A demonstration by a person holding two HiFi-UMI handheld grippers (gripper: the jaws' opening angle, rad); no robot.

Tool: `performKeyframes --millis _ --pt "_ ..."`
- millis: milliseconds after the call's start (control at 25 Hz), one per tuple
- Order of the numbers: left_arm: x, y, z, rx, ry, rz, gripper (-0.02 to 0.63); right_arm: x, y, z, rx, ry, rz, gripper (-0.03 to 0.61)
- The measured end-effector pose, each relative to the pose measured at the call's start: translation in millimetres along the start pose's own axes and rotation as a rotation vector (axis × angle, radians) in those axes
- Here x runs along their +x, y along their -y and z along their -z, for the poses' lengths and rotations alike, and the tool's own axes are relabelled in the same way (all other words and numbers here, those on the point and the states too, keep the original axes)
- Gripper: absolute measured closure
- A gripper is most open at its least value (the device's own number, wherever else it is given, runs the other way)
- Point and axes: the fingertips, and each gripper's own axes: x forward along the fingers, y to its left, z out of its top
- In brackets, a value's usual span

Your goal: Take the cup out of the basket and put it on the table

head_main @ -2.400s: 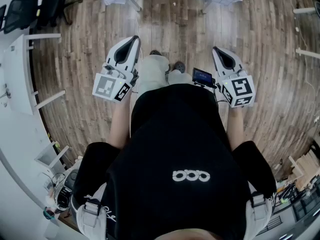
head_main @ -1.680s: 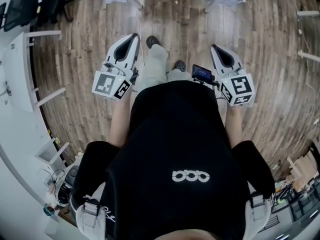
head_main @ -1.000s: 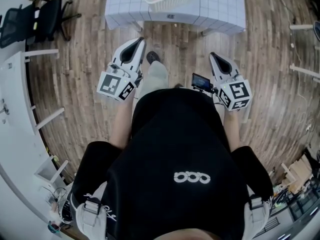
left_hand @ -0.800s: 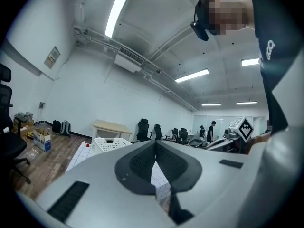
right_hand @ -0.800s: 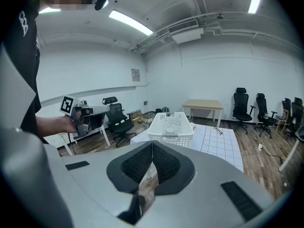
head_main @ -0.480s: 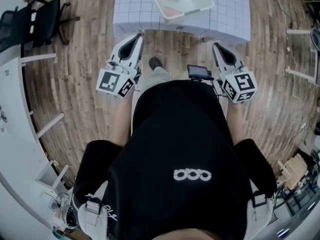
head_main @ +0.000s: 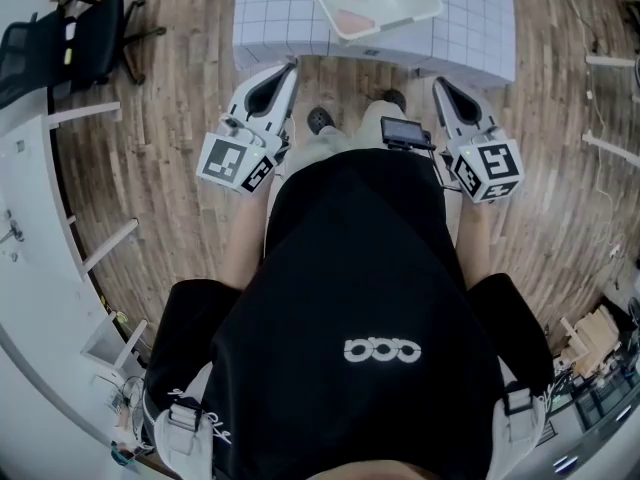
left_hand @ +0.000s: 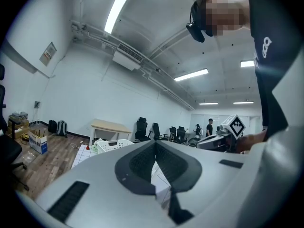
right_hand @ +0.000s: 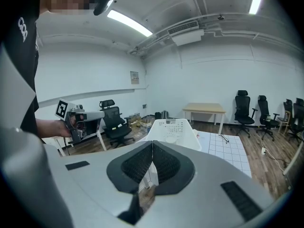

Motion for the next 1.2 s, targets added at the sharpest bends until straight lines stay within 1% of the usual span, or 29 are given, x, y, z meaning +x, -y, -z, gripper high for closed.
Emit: performKeyframes --millis 320,640,840,960,1200 --pt "34.2 -9.1 3.6 -0.004 -0.011 -0.031 0.604 36.0 29.4 -19.1 -0.038 0.012 -0.071 0.554" --pt "99.7 -17.5 4.1 -0.021 -0.052 -0.100 0.604 76.3 87.0 -40.1 -0.029 0.005 -0.189 0.554" --pt "141.0 -8.5 11.9 -0.024 -0.069 -0.132 0.604 89.4 115.0 -31.5 -0.004 -0.002 -0.265 0.554" --pt "164.0 -9.8 11.3 -0.028 -0.074 -0.143 0.604 101.6 133.1 -31.6 0.001 -0.015 -0.288 0.554" --pt "195.9 -14.3 15.3 -0.039 -0.087 -0.158 0.604 121.7 170.3 -35.4 -0.010 -0.034 -0.302 0.554"
